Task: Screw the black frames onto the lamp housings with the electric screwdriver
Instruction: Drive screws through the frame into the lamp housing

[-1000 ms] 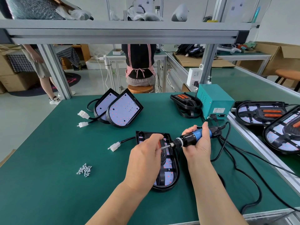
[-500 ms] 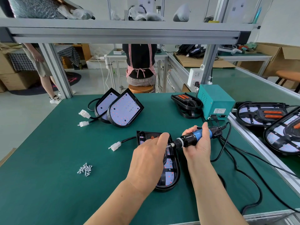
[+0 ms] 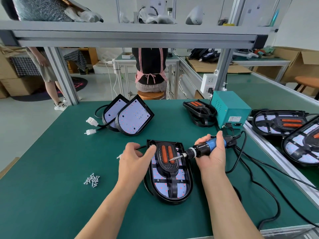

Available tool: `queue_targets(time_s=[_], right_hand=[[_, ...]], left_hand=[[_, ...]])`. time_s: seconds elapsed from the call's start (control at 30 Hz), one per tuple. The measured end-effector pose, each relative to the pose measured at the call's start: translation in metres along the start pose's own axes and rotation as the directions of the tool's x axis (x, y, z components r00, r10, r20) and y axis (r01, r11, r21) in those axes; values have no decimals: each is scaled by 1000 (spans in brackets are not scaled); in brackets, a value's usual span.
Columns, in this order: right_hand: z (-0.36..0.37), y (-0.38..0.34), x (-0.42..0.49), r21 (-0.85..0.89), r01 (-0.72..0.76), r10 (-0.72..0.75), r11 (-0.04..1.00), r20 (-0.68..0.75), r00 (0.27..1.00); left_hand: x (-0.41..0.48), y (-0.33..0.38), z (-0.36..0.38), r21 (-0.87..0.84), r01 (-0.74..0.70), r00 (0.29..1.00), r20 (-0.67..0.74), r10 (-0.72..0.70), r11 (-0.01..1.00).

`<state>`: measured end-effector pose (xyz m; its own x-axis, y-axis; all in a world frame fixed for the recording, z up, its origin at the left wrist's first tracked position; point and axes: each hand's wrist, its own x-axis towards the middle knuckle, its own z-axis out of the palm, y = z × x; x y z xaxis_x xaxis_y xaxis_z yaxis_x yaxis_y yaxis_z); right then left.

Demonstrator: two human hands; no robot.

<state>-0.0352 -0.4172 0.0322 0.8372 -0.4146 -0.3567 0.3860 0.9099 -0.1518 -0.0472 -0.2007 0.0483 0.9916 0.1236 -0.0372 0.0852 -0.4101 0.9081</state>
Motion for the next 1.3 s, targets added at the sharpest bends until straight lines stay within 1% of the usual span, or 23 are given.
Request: queue_targets(time_s=[0.03,0.1,0.2,0.27,0.37,0.47,0.57,0.67,0.87,1.0,1.3], right_hand=[[0,0,0,-5,0,0,1000,0,1000],[1,0,-1,-4,-7,7,1000,-3,1000],[3,-1,-2,-18,-3,3,1000,-2,1000],[9,-1,-6,-61,21,-19,998,26,999],[26,0,-13,-136,122,-106,983,120,987],[53,5,-18,-234,252,-197,939,236,952],[81,16,-21,-357,420,-293,834,357,887],[101,33,-22,-435,517,-326,738,440,836],[110,65,-19,-533,574,-305,622,510,804],[108,72,-17,-580,584,-282,568,529,800],[105,74,-15,-595,572,-268,565,523,809]], left_hand=[[2,-2,2,7,51,995,88,-52,999],[2,-5,7,3,82,973,215,-81,997],[3,-9,10,-63,103,940,331,-76,993],[6,-10,10,-102,135,922,378,-87,986],[7,-9,12,-123,151,923,374,-95,981],[7,-11,14,-148,166,923,372,-101,975],[7,-11,14,-158,172,919,381,-100,972],[7,-11,15,-167,172,920,380,-97,971],[8,-12,15,-174,177,919,382,-99,969],[8,-11,16,-187,168,922,377,-87,968],[9,-13,17,-176,164,921,380,-87,971]])
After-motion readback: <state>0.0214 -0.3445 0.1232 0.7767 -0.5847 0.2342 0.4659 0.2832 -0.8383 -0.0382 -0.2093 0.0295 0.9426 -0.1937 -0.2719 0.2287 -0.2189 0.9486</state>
